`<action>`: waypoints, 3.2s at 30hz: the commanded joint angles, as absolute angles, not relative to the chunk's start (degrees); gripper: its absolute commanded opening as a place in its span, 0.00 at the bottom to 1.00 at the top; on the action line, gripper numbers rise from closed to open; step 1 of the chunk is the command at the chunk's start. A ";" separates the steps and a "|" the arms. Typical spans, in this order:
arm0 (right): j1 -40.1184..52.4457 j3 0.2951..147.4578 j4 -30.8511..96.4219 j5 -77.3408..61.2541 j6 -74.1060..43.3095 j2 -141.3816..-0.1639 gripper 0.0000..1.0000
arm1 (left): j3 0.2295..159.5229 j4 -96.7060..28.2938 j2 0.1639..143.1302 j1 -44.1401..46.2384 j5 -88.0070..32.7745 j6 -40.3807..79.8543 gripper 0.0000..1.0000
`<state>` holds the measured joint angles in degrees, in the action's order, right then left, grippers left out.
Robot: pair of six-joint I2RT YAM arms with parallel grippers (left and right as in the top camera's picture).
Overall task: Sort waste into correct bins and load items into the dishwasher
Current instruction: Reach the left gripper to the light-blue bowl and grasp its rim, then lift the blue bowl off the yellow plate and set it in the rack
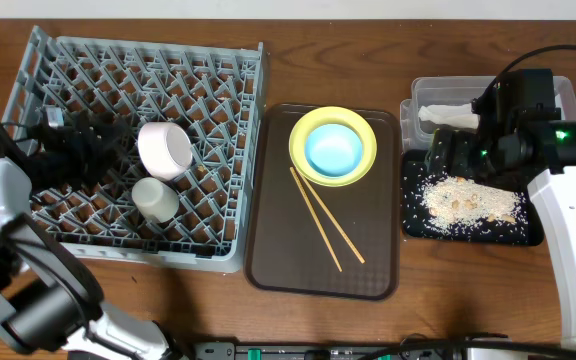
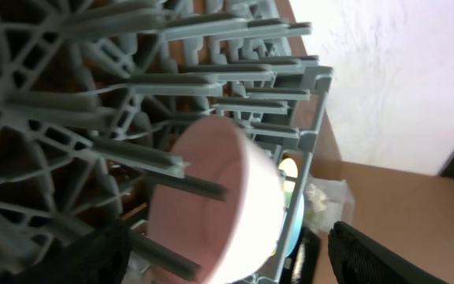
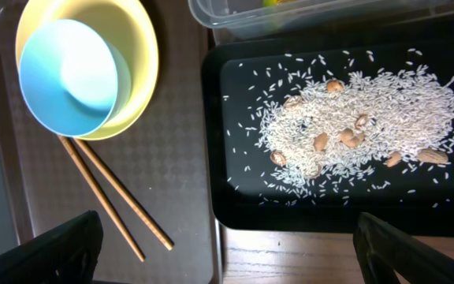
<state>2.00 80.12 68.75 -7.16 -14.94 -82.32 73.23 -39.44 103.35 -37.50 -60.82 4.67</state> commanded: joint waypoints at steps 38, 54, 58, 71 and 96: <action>-2.72 80.66 74.63 8.99 -23.75 -81.76 0.99 | 93.25 -38.57 112.62 35.81 -9.37 4.10 0.90; -2.72 80.66 74.91 8.97 -23.73 -81.76 0.99 | 93.23 -37.65 122.50 40.05 -6.98 4.12 0.66; -2.72 80.66 75.13 8.99 -23.73 -81.76 0.99 | 92.99 -38.70 122.50 40.05 -1.85 4.12 0.53; -2.72 80.66 75.31 8.97 -23.75 -81.76 0.99 | 90.50 -38.44 122.48 40.05 -1.87 4.10 0.25; -2.72 80.66 75.57 8.97 -23.73 -81.76 0.99 | 91.77 -38.65 101.73 29.26 -4.38 3.62 0.08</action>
